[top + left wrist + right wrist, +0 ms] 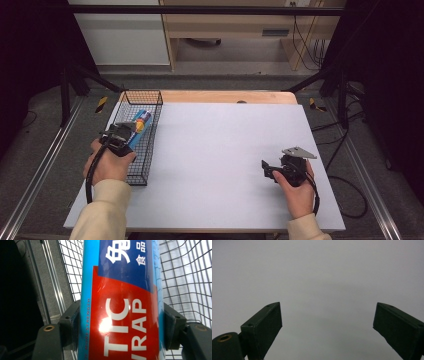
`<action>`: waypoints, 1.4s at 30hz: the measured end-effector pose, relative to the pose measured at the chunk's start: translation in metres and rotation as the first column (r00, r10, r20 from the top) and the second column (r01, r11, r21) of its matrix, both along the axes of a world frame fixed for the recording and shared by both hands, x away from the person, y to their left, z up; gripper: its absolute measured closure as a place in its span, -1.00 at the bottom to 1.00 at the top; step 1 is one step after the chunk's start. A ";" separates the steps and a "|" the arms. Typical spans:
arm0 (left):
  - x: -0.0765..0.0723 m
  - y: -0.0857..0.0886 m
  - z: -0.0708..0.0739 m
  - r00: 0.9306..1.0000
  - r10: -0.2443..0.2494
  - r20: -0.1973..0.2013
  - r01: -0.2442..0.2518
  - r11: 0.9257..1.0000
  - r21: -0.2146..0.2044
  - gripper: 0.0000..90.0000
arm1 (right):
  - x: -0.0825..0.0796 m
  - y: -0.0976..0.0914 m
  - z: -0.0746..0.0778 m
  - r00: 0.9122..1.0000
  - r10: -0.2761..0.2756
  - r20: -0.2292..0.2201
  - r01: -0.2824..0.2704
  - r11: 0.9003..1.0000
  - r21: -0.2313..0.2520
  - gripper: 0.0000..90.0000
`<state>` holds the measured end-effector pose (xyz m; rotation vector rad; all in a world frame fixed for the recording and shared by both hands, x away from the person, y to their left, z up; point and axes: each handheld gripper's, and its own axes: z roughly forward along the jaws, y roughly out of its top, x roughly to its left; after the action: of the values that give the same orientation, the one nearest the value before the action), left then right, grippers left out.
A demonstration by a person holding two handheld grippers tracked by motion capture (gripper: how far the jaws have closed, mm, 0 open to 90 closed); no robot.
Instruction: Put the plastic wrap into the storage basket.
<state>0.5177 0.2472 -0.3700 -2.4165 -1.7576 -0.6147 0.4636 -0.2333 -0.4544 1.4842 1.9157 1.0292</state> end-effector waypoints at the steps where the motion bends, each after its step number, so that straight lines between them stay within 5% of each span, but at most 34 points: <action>1: 0.000 0.000 0.000 1.000 0.005 -0.002 -0.005 1.000 -0.002 -0.30 | 0.000 0.000 0.000 1.000 0.001 -0.001 -0.001 1.000 -0.002 -0.81; 24: 0.006 0.000 -0.006 0.998 0.039 -0.052 -0.040 0.999 -0.015 -0.30 | 0.000 0.001 -0.001 1.000 0.011 -0.002 -0.011 1.000 -0.008 -0.81; 42: 0.005 -0.008 -0.009 1.000 -0.002 -0.023 0.002 1.000 0.022 -0.32 | 0.001 0.002 -0.001 1.000 0.020 -0.008 -0.020 1.000 -0.011 -0.81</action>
<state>0.5225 0.2395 -0.3789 -2.4009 -1.7306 -0.6013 0.4645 -0.2317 -0.4557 1.4677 1.9427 1.0213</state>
